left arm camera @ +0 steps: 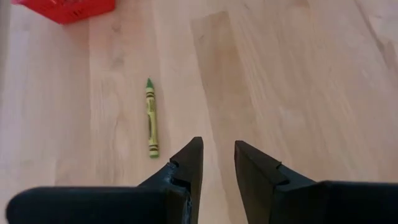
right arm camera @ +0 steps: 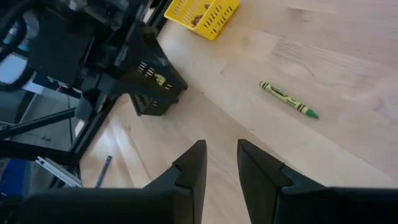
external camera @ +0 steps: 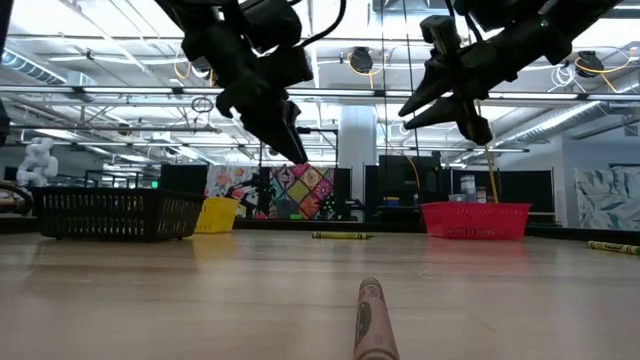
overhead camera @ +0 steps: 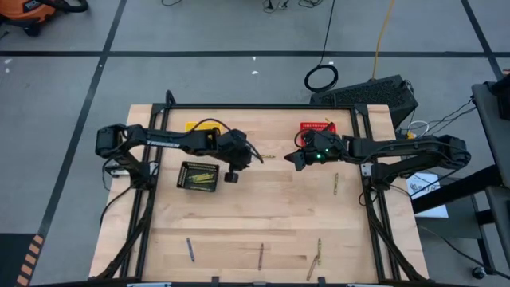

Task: Sort crayons
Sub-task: Put the green crayon into the black bin

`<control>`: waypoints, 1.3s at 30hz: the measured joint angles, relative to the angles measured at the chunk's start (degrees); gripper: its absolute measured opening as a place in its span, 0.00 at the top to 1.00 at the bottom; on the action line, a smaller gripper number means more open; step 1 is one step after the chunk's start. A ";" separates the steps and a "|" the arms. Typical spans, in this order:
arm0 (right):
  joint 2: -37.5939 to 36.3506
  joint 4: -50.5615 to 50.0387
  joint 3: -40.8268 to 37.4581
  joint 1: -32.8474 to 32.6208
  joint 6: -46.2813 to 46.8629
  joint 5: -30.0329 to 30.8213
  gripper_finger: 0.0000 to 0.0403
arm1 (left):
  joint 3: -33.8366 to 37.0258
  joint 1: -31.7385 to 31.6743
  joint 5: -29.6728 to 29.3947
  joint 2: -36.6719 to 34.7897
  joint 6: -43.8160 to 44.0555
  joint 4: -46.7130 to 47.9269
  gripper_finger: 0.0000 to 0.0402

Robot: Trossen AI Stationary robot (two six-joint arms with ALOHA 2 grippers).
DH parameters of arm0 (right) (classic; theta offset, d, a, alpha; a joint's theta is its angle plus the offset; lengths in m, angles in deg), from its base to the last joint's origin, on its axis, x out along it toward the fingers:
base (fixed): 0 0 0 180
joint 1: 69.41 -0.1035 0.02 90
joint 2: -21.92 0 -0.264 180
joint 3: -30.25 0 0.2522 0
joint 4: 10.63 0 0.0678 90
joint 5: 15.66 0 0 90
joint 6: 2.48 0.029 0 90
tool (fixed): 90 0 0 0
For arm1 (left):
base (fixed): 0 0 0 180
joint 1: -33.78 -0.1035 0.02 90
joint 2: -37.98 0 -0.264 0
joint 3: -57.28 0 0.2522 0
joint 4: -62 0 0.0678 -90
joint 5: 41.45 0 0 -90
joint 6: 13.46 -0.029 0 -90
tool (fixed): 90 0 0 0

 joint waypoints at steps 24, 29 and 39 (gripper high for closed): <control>0.00 0.03 0.00 0.00 -5.42 0.44 0.81 | -1.28 -9.99 10.35 5.86 -4.24 -1.42 0.77; 0.00 0.03 0.00 0.00 -6.34 0.44 0.81 | -3.78 -9.92 10.43 8.58 -3.95 0.16 0.77; 0.00 0.03 0.00 0.00 -8.44 0.44 0.81 | -9.44 -9.50 10.70 10.49 -3.89 4.05 0.77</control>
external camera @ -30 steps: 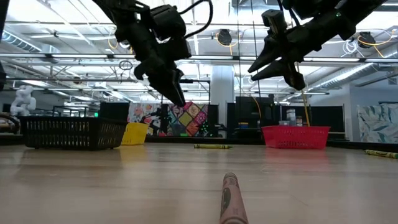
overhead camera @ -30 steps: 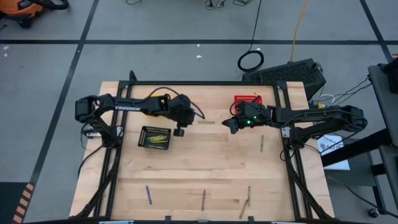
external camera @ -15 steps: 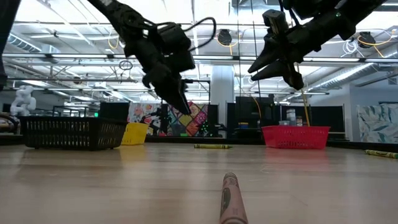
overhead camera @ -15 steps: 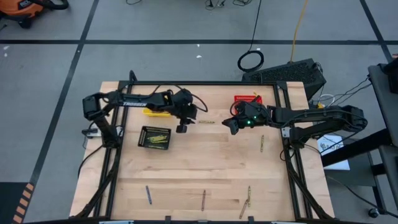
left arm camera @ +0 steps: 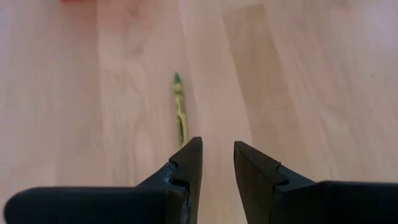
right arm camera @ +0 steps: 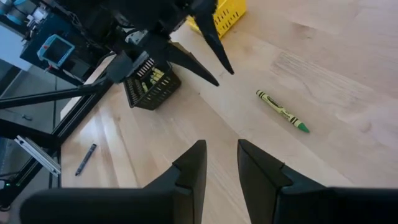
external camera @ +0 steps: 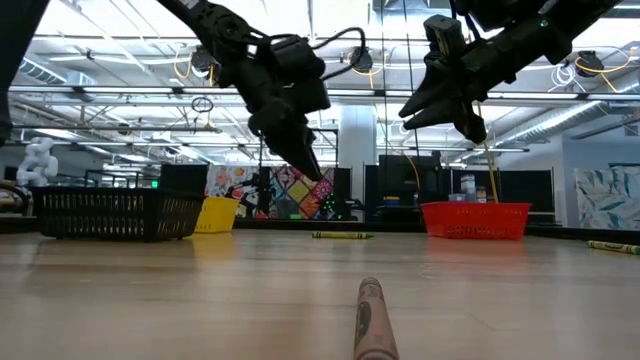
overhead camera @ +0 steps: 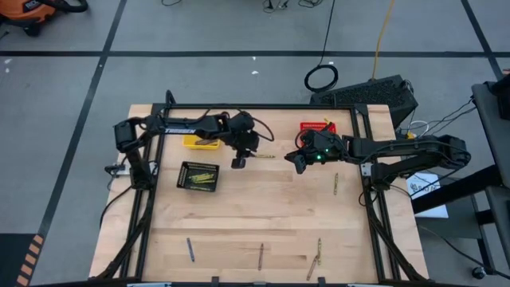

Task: Sort crayons
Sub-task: Put the green crayon into the black bin

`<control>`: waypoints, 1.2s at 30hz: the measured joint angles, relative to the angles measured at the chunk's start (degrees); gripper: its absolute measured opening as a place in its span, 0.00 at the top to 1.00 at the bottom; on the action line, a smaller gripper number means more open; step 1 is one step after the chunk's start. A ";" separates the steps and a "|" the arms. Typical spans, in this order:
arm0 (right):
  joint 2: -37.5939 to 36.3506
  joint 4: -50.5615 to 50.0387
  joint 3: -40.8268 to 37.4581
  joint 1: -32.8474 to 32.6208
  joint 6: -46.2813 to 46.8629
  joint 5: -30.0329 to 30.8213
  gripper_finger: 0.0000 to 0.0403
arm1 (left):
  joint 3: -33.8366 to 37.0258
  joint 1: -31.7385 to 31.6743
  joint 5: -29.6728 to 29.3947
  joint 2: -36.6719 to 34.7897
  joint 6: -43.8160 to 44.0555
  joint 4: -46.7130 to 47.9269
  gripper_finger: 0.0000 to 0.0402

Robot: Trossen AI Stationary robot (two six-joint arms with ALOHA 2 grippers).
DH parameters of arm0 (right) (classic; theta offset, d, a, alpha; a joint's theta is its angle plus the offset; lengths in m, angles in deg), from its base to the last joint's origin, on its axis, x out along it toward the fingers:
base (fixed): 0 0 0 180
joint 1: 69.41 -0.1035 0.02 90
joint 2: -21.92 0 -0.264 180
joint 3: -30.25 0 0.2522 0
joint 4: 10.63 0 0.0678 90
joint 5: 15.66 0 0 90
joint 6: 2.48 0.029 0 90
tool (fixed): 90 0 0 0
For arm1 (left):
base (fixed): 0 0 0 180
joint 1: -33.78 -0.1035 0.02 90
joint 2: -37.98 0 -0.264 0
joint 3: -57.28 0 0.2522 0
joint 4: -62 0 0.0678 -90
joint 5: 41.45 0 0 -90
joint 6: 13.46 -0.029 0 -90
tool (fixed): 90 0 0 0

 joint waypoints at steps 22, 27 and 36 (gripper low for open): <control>0.00 -0.20 0.00 0.00 -2.95 -0.24 0.81 | -9.51 -0.02 0.98 8.95 -4.02 10.24 0.77; 0.00 -0.20 0.00 0.00 -2.97 -0.24 0.81 | -9.51 -1.26 0.67 8.96 -4.02 13.07 0.77; 0.00 -0.20 0.00 0.00 -3.41 -0.25 0.81 | -9.51 -2.30 0.90 9.02 -4.50 14.80 0.77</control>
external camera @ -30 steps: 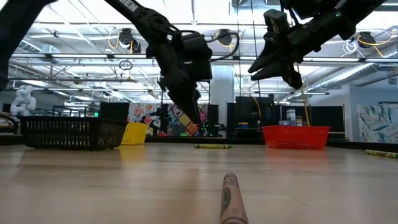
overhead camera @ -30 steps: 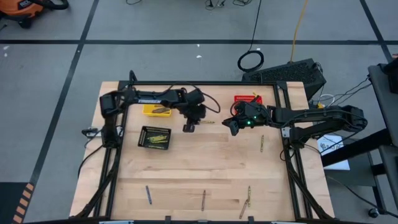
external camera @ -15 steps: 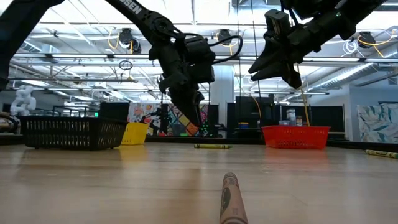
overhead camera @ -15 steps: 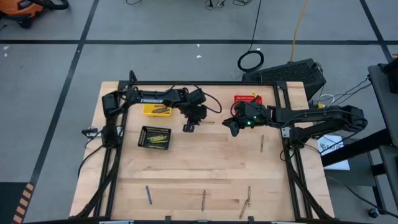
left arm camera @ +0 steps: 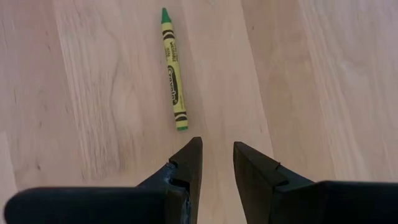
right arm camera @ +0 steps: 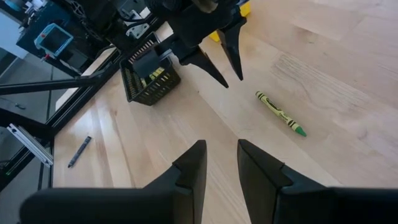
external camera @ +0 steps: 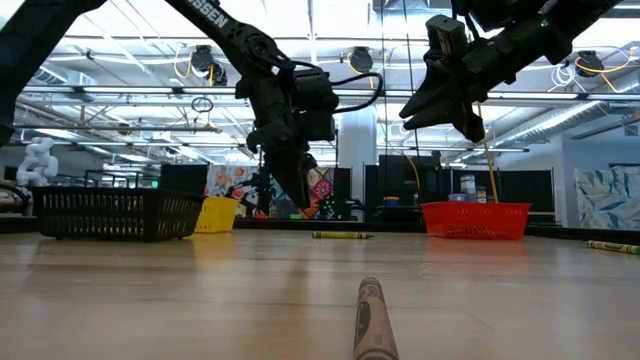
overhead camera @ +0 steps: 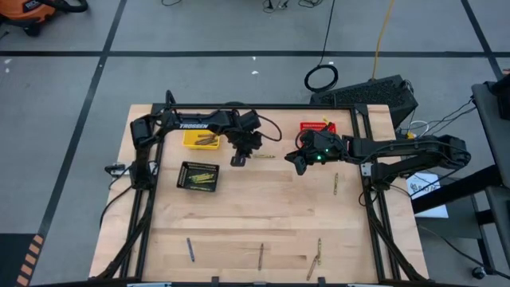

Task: Sort crayons
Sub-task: Put the green crayon into the black bin

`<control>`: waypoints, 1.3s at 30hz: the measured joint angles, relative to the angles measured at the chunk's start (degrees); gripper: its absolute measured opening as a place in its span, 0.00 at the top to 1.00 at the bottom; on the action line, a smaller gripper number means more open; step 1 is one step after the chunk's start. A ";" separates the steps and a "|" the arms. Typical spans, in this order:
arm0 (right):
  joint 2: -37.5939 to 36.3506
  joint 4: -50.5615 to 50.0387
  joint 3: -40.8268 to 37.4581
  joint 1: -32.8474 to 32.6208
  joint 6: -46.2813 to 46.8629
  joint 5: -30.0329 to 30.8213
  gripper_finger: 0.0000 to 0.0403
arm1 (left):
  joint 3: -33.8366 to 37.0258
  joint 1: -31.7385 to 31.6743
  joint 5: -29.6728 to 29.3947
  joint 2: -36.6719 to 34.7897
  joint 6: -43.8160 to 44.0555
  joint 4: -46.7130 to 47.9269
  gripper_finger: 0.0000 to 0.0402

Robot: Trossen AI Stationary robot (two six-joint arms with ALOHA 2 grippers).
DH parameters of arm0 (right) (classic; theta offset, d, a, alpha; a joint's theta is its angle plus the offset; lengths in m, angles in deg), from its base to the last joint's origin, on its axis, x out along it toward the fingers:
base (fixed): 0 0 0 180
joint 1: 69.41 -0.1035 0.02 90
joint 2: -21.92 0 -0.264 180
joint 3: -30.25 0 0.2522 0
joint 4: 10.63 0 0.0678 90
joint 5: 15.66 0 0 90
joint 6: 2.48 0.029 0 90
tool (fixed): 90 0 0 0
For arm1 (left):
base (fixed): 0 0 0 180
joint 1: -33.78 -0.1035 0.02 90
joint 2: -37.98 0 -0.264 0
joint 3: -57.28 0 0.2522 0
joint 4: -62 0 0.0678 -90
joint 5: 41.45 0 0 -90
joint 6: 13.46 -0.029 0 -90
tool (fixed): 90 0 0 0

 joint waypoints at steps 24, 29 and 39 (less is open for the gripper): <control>0.00 -0.22 0.00 0.00 -1.71 -0.01 0.81 | -1.73 0.09 -4.30 5.88 -0.01 -4.16 0.77; 0.00 -0.21 0.00 0.00 -2.01 -0.01 0.81 | -2.14 0.09 -5.17 5.88 0.06 -3.69 0.77; -0.02 0.24 0.00 0.00 -1.97 -0.01 0.81 | -2.16 1.50 -6.76 6.40 0.07 -8.95 0.77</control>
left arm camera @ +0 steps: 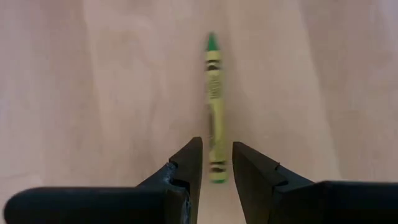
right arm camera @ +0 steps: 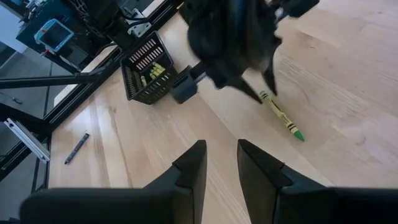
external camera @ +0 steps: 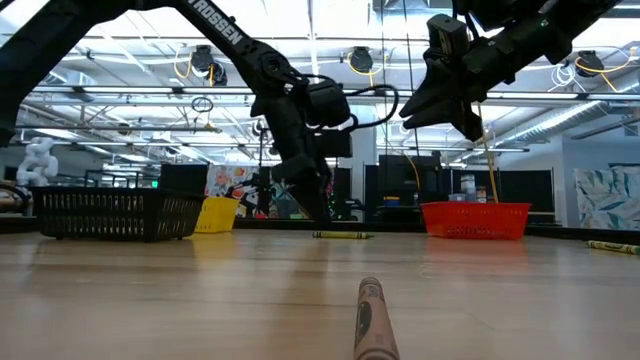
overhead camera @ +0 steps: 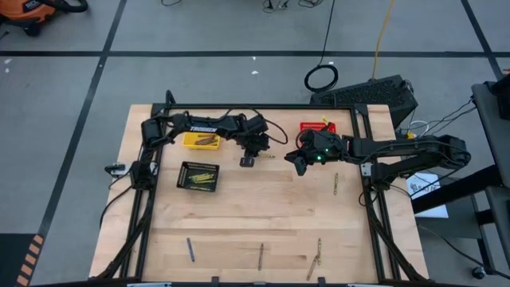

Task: Sort crayons
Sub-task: Put the green crayon into the black bin

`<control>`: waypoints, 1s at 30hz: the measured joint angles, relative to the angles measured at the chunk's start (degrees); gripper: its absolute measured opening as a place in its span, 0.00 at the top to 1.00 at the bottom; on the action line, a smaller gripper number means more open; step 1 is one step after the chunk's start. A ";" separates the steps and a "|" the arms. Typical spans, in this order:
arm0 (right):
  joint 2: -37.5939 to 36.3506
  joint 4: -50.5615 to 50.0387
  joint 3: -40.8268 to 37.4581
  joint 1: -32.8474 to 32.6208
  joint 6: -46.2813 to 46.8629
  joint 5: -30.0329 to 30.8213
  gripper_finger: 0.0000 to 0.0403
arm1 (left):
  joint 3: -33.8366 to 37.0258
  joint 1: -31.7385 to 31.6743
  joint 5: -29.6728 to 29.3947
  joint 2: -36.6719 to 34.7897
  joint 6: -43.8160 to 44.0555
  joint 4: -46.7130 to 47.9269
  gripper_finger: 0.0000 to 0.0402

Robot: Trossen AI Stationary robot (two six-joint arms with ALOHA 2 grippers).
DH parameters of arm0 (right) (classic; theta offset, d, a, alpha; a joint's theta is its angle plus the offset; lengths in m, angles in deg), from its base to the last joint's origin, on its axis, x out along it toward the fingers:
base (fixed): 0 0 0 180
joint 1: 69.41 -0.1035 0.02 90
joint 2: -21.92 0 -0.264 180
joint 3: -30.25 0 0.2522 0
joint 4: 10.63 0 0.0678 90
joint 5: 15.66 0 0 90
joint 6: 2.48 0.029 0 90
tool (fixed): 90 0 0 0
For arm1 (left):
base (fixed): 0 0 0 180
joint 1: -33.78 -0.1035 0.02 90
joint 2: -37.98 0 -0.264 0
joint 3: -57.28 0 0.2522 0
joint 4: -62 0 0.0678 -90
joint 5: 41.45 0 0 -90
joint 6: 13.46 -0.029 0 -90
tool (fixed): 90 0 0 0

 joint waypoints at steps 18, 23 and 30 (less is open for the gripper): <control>0.00 -0.04 0.00 0.00 0.51 -0.02 0.81 | -0.26 1.30 -3.08 3.65 1.49 -1.21 0.77; 0.00 -0.04 0.00 0.00 0.07 -0.02 0.81 | -1.96 1.30 -3.40 3.84 1.40 1.49 0.84; 0.00 -0.07 0.00 0.00 -0.20 -0.01 0.81 | -2.51 1.48 -3.71 3.93 0.95 2.85 0.98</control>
